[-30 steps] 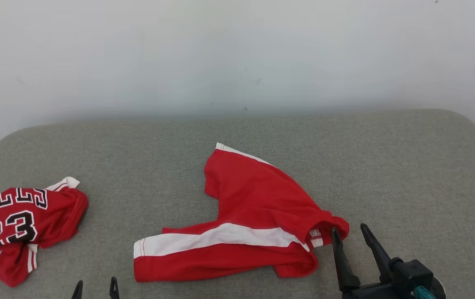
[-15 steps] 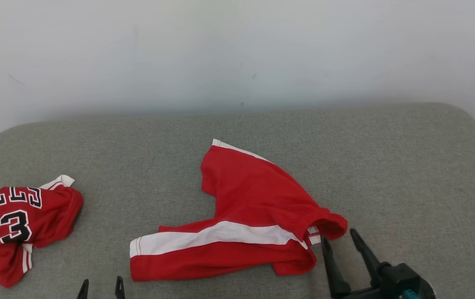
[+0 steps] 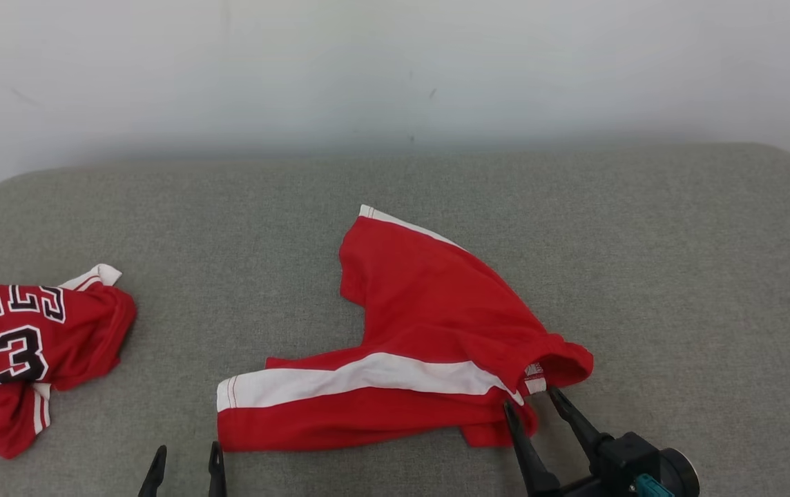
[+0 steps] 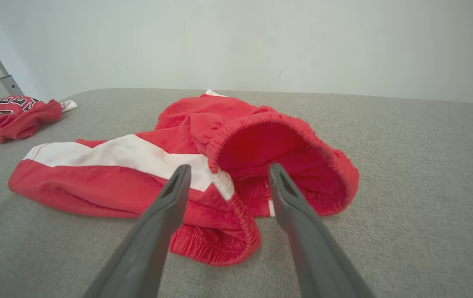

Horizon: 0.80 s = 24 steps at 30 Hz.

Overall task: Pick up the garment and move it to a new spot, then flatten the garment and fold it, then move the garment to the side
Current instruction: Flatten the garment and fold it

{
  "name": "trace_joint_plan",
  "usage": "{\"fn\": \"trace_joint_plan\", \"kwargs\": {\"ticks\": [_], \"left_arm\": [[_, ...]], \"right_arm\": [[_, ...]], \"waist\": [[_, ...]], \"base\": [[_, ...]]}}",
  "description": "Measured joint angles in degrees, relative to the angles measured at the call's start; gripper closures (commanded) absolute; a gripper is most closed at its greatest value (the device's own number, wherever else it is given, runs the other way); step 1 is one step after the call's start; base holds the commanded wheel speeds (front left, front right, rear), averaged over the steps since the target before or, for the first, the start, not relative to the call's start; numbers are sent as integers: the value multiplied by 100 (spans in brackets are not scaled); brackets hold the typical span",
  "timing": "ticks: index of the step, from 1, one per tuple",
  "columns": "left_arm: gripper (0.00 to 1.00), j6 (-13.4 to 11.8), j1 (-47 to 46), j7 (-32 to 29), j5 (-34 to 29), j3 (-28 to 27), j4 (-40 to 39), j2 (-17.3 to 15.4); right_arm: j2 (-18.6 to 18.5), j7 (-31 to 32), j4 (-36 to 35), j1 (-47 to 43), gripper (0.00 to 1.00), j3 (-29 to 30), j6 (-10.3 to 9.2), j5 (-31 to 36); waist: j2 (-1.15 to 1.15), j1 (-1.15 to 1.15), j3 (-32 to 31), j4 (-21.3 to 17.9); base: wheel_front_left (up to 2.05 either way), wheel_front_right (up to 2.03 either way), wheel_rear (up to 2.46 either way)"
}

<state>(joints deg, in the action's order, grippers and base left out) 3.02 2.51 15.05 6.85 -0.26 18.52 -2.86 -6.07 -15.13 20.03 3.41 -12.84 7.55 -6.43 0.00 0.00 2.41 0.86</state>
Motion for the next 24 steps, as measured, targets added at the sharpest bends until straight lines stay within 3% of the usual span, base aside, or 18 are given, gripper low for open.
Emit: {"fn": "trace_joint_plan", "kwargs": {"ticks": [3, 6, 10, 17, 19, 20, 21, 24], "left_arm": [[0, -1, -99, 0, 40, 40, 4, 0], [0, -49, -135, 0, 79, 111, 7, 0], [0, -55, -144, 0, 85, 136, 4, 0], [0, -55, -235, 0, 90, 151, 7, 1], [0, -55, -271, 0, 97, 152, -3, 0], [0, -55, -275, 0, 124, 157, -9, 0], [0, -55, -276, 0, 133, 160, -13, 0], [0, -56, -288, 0, 144, 162, -23, 1]], "right_arm": [[-5, 0, 74, 112, 13, -59, 0, -2], [-8, 0, 159, 159, 35, -44, 0, -4], [-10, 0, 212, 211, 51, -48, 0, -11], [-19, 0, 313, 343, 60, -89, 0, -10], [-19, 0, 342, 370, 71, -111, 0, -10], [-20, 0, 349, 378, 93, -115, 0, -11], [-20, 0, 343, 391, 100, -118, 0, -12], [-35, 0, 272, 407, 100, -89, 0, -55]], "waist": [[0, -1, 124, 36], [0, -1, 241, 85], [0, -1, 314, 101], [0, 0, 395, 76], [0, 0, 418, 69], [0, -1, 429, 66], [0, -1, 441, 62], [1, 0, 472, 43]], "base": [[0, 0, 0], [0, 0, 0], [0, 0, 0], [0, 0, 0], [0, 0, 0], [0, 0, 0], [0, 0, 0], [0, 0, 0]]}}
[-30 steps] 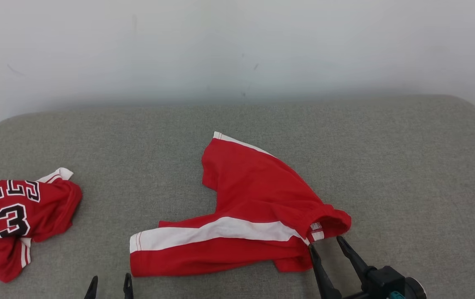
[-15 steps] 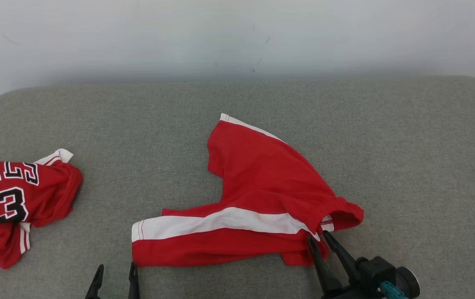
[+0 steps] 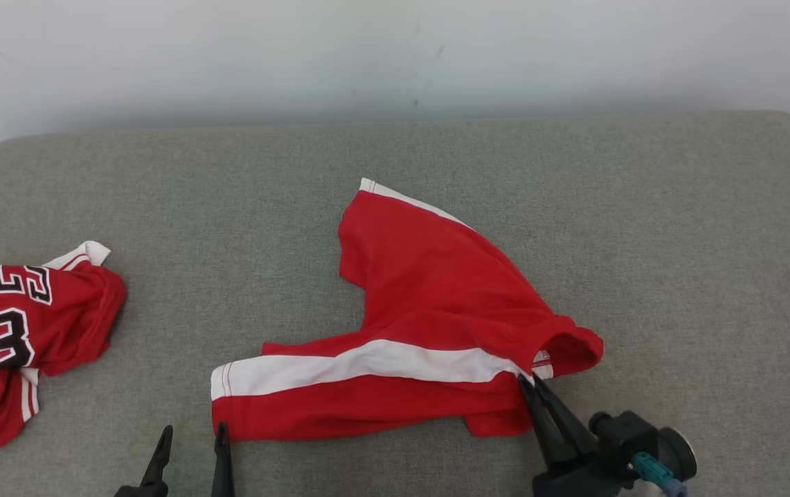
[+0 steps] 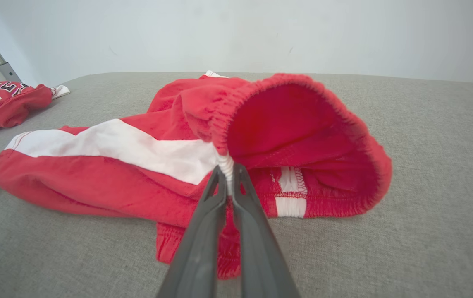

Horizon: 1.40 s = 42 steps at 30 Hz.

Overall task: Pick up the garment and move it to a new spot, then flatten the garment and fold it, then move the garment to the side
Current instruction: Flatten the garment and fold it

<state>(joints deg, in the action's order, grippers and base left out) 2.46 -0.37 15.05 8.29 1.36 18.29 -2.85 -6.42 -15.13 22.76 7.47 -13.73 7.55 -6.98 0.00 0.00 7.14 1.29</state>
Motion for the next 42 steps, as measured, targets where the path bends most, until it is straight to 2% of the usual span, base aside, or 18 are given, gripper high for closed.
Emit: {"fn": "trace_joint_plan", "kwargs": {"ticks": [6, 15, 21, 42], "left_arm": [[0, 7, -26, 0, 30, -9, 42, 1], [0, 67, -153, 0, 205, 38, 77, -2], [0, 260, -238, 0, 353, 193, 203, 4], [0, 403, -561, 0, 597, 16, 588, 1]], "right_arm": [[-85, 0, -267, -84, 100, 186, 0, -168], [-345, 0, -320, -181, 100, 143, 0, -664], [-348, 0, -219, -154, 100, 16, 0, -708], [-315, 0, -225, 8, 100, -91, 0, -748]], "waist": [[0, 0, 33, -113], [0, 0, 91, -405], [0, 0, 168, -552], [0, 0, 347, -700]], "base": [[0, 0, 0], [0, 0, 0], [0, 0, 0], [0, 0, 0]]}}
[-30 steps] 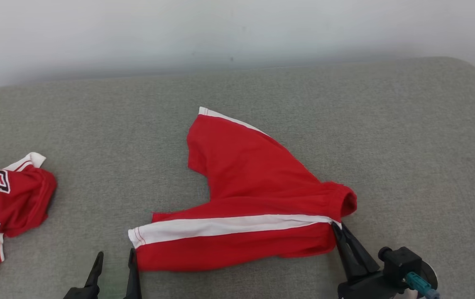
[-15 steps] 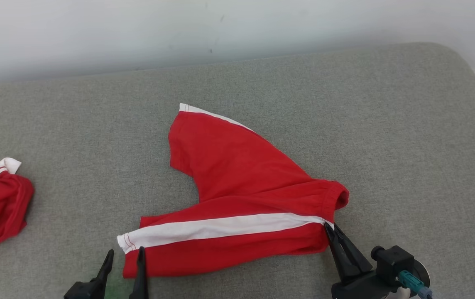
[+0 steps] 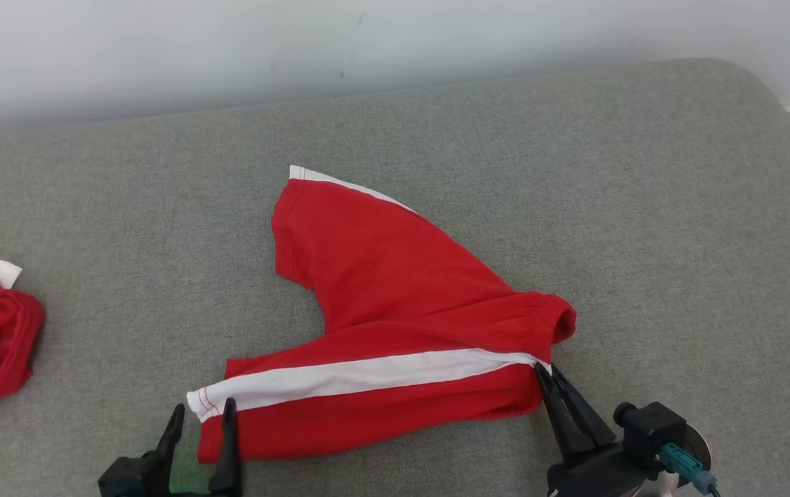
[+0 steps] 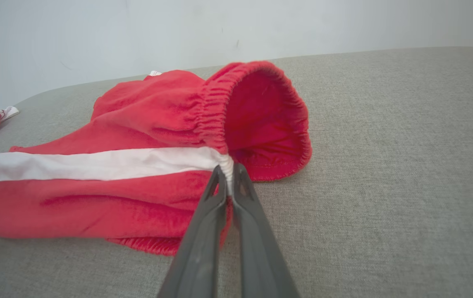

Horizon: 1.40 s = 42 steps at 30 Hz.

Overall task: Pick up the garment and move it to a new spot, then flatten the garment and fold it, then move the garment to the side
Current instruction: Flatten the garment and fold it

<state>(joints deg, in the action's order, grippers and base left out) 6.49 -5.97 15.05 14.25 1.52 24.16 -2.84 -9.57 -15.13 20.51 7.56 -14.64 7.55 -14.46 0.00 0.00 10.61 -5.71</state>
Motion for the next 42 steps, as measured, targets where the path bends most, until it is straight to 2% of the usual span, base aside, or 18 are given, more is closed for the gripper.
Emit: {"fn": "trace_joint_plan", "kwargs": {"ticks": [3, 7, 9, 10, 16, 24, 28, 30, 31, 34, 38, 42], "left_arm": [[42, 8, -4, 0, 23, 3, 42, 0], [58, 14, -31, 0, 38, -3, 73, -1], [94, 19, -43, 0, 41, -12, 63, 0], [100, 52, -49, 0, 65, -19, 44, -1], [100, 64, -143, 0, -85, 2, -345, 0], [100, 105, -471, 0, -532, -182, -1489, -68], [100, 105, -847, 0, -700, -187, -1895, -480], [100, 105, -1107, 0, -737, -200, -2083, -740], [100, 107, -1404, 1, -782, -214, -2238, -1002], [100, 107, -1868, 1, -806, -279, -2431, -1369], [100, 107, -2345, 1, -811, -234, -2469, -1768], [100, 107, -2613, 2, -762, -116, -2342, -2017]], "right_arm": [[11, 0, 2, 1, 100, 1, 0, 0], [30, 0, -9, 7, 100, 10, 0, 1], [26, 0, -14, 20, 100, 24, 0, 0], [23, 0, -23, 25, 100, 26, 0, 0], [55, 1, -191, 79, 100, 63, 0, -78], [302, 0, -1007, 444, 100, 48, 0, -605], [296, 0, -1296, 833, 100, -53, 0, -936], [216, 1, -1425, 1073, 100, -131, 0, -1067], [124, -1, -1569, 1356, 100, -143, 0, -1156], [11, 0, -1678, 1711, 100, -116, 0, -1298], [-103, 0, -1674, 2084, 100, -89, 0, -1477], [-216, -1, -1423, 2407, 100, -211, 0, -1602]], "waist": [[0, 0, 18, 0], [0, 0, 40, 15], [0, 0, 48, 27], [0, 0, 52, 35], [0, 0, 24, 95], [0, 0, -266, 148], [0, 0, -502, 166], [0, 0, -635, 175], [0, 0, -763, 189], [0, 0, -926, 229], [0, 1, -1041, 353], [0, 1, -1021, 507]], "base": [[0, 0, 0], [0, 0, 0], [0, 0, 0], [0, 0, 0], [0, 0, 0], [0, 0, 0], [0, 0, 0], [0, 0, 0], [0, 0, 0], [0, 0, 0], [0, 0, 0], [0, 0, 0]]}}
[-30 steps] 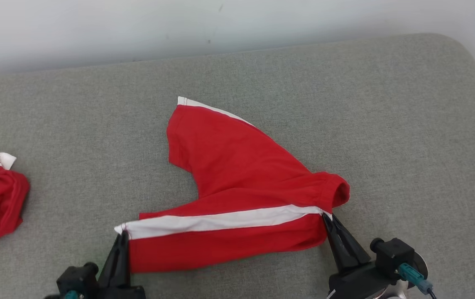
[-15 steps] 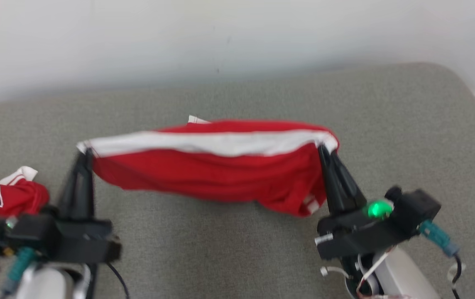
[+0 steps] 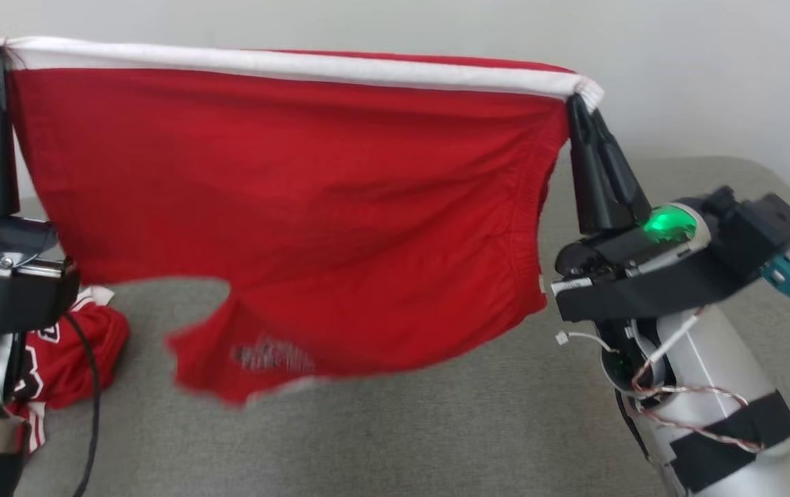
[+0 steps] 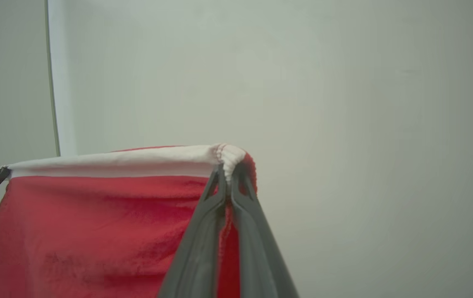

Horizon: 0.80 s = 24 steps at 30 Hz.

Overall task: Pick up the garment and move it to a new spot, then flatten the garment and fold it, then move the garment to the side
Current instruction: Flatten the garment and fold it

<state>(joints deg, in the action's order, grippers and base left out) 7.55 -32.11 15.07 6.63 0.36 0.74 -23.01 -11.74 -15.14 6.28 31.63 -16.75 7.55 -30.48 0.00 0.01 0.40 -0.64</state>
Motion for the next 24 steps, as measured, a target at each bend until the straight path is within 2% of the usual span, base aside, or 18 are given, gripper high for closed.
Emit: {"fn": "trace_joint_plan", "kwargs": {"ticks": [4, 12, 15, 18, 21, 24], "left_arm": [[100, 0, -287, -1, 14, 242, 375, -133], [100, 0, -1803, -1, -22, 514, 1078, 126], [100, -65, -2553, -2, -190, 485, 1209, 175], [100, -165, -3284, -1, -357, 463, 1166, 281], [100, -218, -3635, 0, -448, 481, 1082, 391], [100, -249, -3558, -1, -446, 524, 1099, 560]], "right_arm": [[-223, 1, 412, 488, 100, -226, 0, -27], [-522, 1, 1402, 2367, 100, -588, 0, 325], [-616, 1, 1705, 3249, 100, -552, 0, 655], [-727, 0, 1846, 4031, 100, -253, 0, 1025], [-768, 0, 1918, 4373, 100, -63, 1, 1241], [-769, 1, 2116, 4348, 100, -22, 0, 1223]], "waist": [[0, 0, 191, 109], [1, -1, 1045, 317], [1, -3, 1478, 360], [2, -3, 1900, 409], [2, -3, 2282, 471], [2, -4, 2590, 551]], "base": [[0, 0, 0], [0, 0, 0], [0, 0, 0], [0, 0, 0], [0, 0, 0], [0, 0, 0]]}}
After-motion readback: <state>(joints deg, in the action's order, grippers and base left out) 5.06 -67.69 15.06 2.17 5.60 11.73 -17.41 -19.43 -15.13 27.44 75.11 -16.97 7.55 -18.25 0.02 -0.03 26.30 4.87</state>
